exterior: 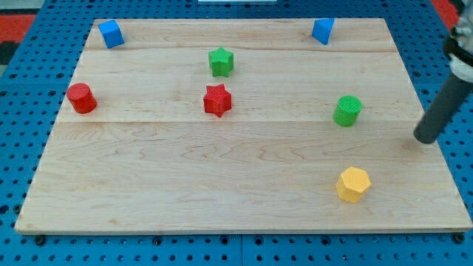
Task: Move the yellow hexagon diagonally to the bottom right side of the red circle
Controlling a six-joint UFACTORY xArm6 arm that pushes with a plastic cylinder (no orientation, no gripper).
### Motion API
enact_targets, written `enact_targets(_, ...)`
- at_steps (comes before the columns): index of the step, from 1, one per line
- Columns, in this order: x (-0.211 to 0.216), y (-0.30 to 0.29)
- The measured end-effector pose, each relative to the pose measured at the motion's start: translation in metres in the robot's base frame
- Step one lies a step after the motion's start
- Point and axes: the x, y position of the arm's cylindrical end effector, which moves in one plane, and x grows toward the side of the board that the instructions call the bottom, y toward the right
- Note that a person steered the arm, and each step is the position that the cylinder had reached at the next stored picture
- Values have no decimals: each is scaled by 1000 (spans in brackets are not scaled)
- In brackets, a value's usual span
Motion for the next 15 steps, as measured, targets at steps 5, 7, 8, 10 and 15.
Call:
enact_targets(5,58,-145)
enact_targets(7,48,-266)
enact_targets(8,28,-252)
enact_targets(10,50,-334)
enact_targets(15,-44,-389)
